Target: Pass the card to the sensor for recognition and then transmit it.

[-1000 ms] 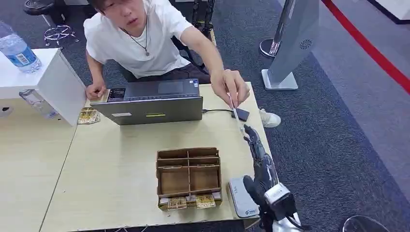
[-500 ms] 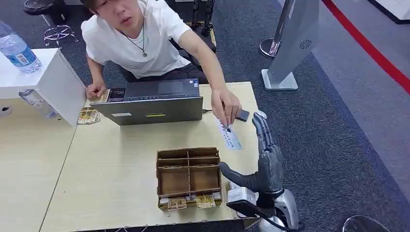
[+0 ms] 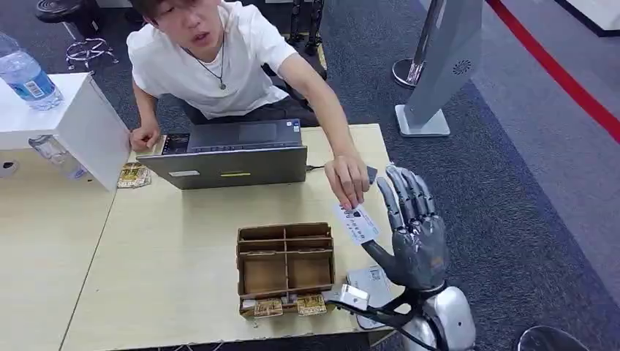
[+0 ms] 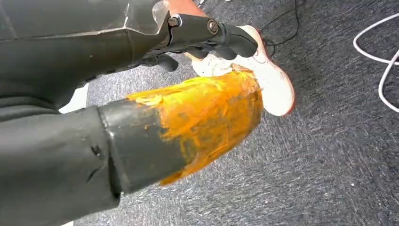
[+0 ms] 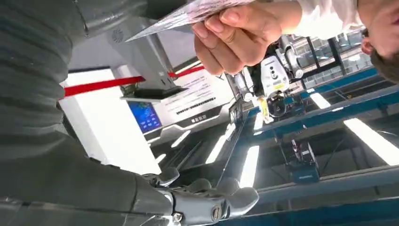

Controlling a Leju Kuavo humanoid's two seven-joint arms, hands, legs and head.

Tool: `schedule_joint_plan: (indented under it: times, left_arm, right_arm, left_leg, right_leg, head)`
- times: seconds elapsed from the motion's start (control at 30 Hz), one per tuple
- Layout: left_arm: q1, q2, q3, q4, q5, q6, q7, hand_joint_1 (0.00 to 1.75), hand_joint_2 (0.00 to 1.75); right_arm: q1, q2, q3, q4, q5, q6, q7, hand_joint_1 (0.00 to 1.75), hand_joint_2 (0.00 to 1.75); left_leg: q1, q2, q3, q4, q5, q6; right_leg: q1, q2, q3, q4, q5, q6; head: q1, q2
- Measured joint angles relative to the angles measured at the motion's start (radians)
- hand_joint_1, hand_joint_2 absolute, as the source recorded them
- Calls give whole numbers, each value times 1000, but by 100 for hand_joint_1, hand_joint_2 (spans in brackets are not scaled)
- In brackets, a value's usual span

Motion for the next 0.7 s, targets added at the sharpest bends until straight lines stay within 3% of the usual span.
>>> schedule_joint_plan:
  times: [0.1,0.13,0.17,0.7]
  left_arm:
    - [0,-1,0,0,0,-1,0,0,0]
    - [0,-1,0,0,0,-2,0,0,0]
    - [0,-2,0,0,-2,-2,0,0,0]
    - [0,-10,0,0,-1,-10,-7,0,0]
  right_arm:
    - [4,2,-11,-23,28,0,10,0,175]
    - [5,3,-14,-29,35,0,13,56,175]
    - [6,3,-16,-36,41,0,17,175,175]
    - [10,5,-23,-58,15,0,47,175,175]
  left_leg:
    - [0,0,0,0,0,0]
    - [0,0,0,0,0,0]
    - [0,0,0,0,0,0]
    - [0,0,0,0,0,0]
  right_leg:
    - [0,0,0,0,0,0]
    - [0,0,0,0,0,0]
    - [0,0,0,0,0,0]
    - [0,0,0,0,0,0]
  head:
    - [-1,0]
    - [0,0]
    - [-1,0]
    - [0,0]
